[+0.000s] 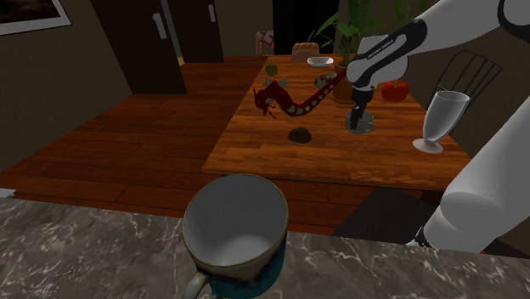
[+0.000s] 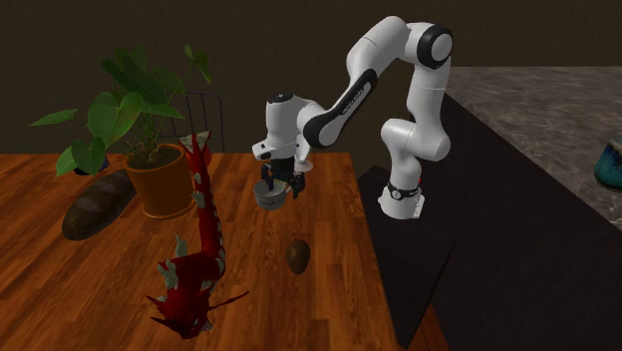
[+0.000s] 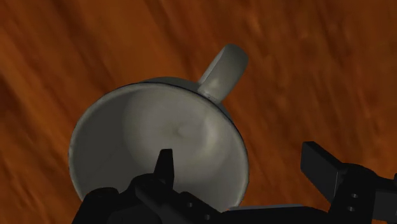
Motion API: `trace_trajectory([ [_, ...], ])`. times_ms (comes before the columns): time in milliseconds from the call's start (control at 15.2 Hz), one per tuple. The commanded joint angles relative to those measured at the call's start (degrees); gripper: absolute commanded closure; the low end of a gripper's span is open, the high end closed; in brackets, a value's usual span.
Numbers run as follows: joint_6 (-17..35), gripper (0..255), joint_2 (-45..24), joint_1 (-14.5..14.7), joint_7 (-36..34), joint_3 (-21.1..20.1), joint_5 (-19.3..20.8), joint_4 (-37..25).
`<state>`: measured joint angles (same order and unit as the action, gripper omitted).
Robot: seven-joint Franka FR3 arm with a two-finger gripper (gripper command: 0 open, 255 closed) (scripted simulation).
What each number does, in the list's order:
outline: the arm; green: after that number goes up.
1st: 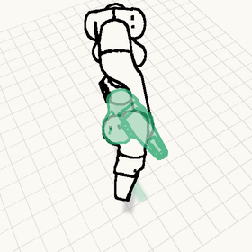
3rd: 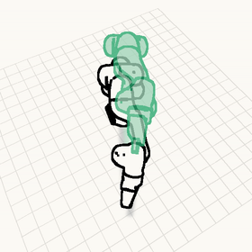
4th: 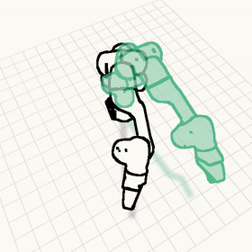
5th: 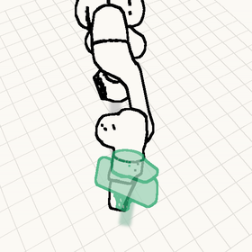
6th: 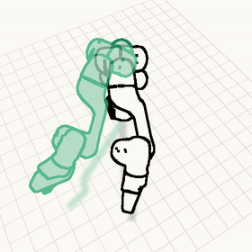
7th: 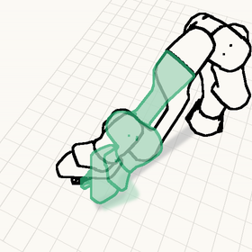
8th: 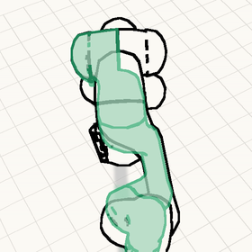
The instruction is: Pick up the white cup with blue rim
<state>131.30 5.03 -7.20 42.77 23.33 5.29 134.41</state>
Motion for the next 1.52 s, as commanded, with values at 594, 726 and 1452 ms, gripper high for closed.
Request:
trace_trajectory([
  [594, 0.6, 255, -0.3, 0.0, 0.1, 0.0, -0.1, 0.3],
  [726, 0.6, 255, -0.3, 0.0, 0.0, 0.0, -0.1, 0.3],
  [1452, -8.3, 255, 4.3, 0.0, -1.0, -0.7, 1.4, -4.2],
])
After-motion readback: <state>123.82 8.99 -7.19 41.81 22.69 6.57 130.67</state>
